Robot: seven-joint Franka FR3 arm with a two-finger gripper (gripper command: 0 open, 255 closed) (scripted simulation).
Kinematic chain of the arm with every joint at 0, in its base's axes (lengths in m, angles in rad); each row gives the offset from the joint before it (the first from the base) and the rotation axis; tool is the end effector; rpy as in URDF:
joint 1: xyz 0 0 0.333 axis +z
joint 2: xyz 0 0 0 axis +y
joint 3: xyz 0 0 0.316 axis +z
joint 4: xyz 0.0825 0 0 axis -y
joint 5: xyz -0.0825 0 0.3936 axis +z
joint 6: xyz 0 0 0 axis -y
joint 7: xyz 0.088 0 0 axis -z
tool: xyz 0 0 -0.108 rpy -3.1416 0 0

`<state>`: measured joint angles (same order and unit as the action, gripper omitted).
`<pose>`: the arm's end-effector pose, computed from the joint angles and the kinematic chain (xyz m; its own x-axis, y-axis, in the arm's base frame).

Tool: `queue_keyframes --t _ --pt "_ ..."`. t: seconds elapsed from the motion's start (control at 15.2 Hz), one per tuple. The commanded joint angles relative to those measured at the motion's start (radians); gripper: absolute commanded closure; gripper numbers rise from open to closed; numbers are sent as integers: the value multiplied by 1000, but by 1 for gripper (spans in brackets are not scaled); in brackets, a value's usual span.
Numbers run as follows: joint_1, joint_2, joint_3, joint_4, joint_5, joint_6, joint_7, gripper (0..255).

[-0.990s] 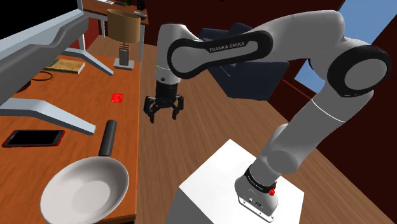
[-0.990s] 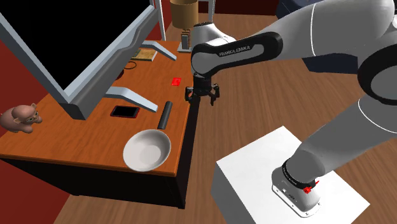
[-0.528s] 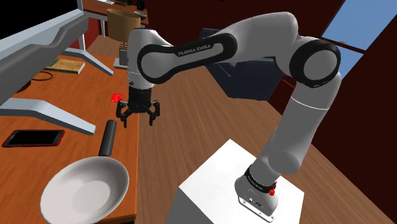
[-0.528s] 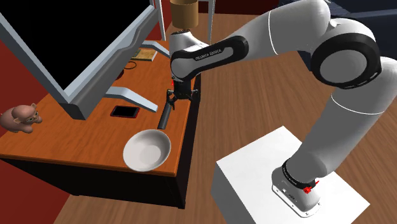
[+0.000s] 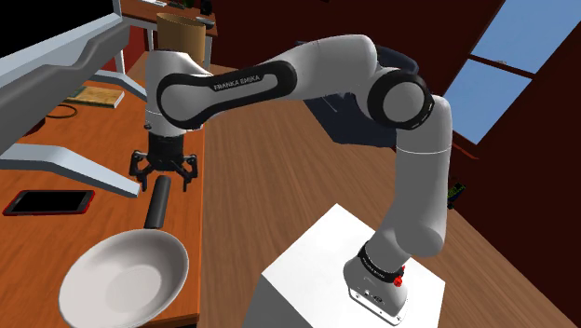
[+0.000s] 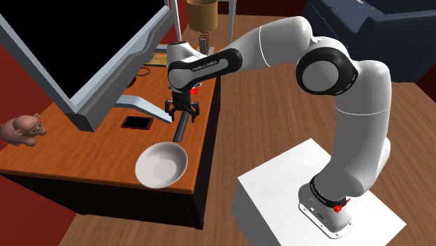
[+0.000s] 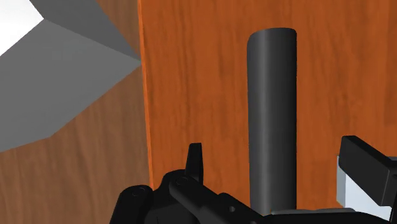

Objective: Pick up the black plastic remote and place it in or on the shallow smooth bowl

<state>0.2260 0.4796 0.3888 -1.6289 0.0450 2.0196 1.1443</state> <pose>0.5687 0.3677 0.3504 0.8152 -0.5359 -0.2195 -0.5552 -0.8310 -0.0330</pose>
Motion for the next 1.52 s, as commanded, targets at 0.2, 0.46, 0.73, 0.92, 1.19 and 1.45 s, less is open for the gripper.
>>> queue_keyframes --t 0.2,0.46,0.73,0.92,1.19,1.45 --pt "26 79 -12 57 -17 24 33 0" --pt "34 102 -15 30 -22 75 36 0" --pt "34 102 -15 30 -22 75 36 0" --pt "34 102 -15 30 -22 75 36 0" --pt "34 102 -15 29 -22 75 36 255" --pt "32 100 -15 27 -22 75 34 255"
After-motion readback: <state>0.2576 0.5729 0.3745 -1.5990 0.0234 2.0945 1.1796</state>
